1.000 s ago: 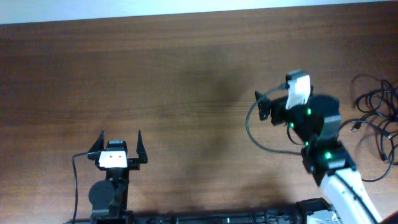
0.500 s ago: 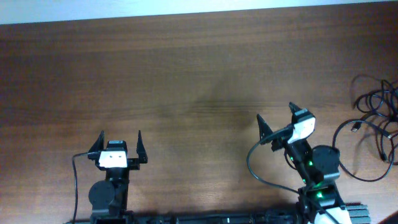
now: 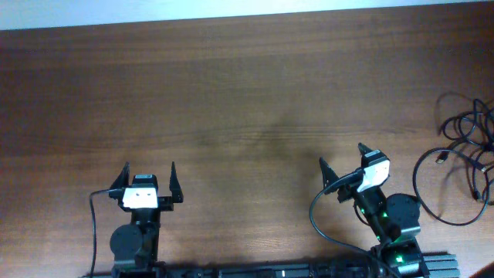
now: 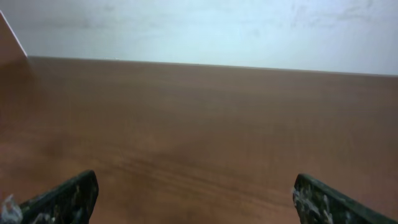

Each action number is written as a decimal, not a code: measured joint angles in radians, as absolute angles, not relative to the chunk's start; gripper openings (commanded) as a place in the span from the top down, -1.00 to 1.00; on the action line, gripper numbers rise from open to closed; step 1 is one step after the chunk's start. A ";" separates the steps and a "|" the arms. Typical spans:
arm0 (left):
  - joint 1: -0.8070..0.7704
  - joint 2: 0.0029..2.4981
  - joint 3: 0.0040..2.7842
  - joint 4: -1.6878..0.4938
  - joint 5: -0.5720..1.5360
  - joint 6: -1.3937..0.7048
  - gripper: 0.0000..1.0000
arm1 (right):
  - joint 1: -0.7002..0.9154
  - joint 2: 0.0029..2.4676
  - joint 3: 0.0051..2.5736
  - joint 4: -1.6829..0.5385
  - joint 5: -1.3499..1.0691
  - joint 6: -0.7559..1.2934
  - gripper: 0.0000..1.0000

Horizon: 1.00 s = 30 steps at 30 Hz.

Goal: Untangle cables

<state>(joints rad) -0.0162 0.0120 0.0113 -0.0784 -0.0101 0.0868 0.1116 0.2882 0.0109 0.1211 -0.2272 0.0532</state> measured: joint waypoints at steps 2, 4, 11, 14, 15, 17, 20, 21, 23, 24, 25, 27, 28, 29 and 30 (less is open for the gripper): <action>-0.016 0.011 0.011 -0.078 -0.010 0.087 -0.98 | 0.112 0.249 0.011 0.062 -0.226 0.053 -0.97; -0.016 0.011 0.011 -0.078 -0.010 0.087 -0.98 | 0.112 0.196 0.011 -0.009 -0.221 0.052 -0.97; -0.016 0.011 0.011 -0.078 -0.010 0.087 -0.97 | 0.112 0.032 0.011 -0.056 -0.194 0.053 -0.97; -0.016 0.011 0.011 -0.078 -0.010 0.087 -0.98 | 0.112 0.014 0.011 -0.056 -0.185 0.052 -0.98; -0.016 0.011 0.011 -0.078 -0.010 0.087 -0.97 | 0.112 0.014 0.011 -0.056 -0.184 0.053 -0.97; -0.016 0.011 0.011 -0.078 -0.010 0.087 -0.97 | 0.112 0.014 0.011 -0.056 -0.181 0.053 -0.97; -0.016 0.011 0.011 -0.078 -0.010 0.087 -0.97 | 0.112 0.014 0.011 -0.057 -0.180 0.053 -0.97; -0.016 0.011 0.011 -0.078 -0.010 0.087 -0.97 | 0.112 0.014 0.011 -0.057 -0.176 0.052 -0.97; -0.016 0.011 0.011 -0.078 -0.010 0.087 -0.98 | 0.112 0.014 0.011 -0.058 -0.170 0.053 -0.97; -0.016 0.011 0.011 -0.078 -0.010 0.087 -0.97 | 0.112 0.014 0.011 -0.059 -0.168 0.053 -0.97; -0.016 0.011 0.011 -0.078 -0.010 0.087 -0.97 | 0.112 0.014 0.011 -0.059 -0.165 0.053 -0.97; -0.016 0.011 0.011 -0.078 -0.010 0.087 -0.98 | 0.112 0.014 0.011 -0.059 -0.162 0.053 -0.97; -0.016 0.011 0.011 -0.078 -0.010 0.087 -0.97 | 0.112 0.014 0.011 -0.059 -0.161 0.053 -0.98; -0.016 0.011 0.011 -0.078 -0.010 0.087 -0.97 | 0.112 0.014 0.011 -0.059 -0.160 0.052 -0.97; -0.016 0.011 0.011 -0.078 -0.010 0.087 -0.97 | 0.112 0.014 0.011 -0.060 -0.159 0.053 -0.97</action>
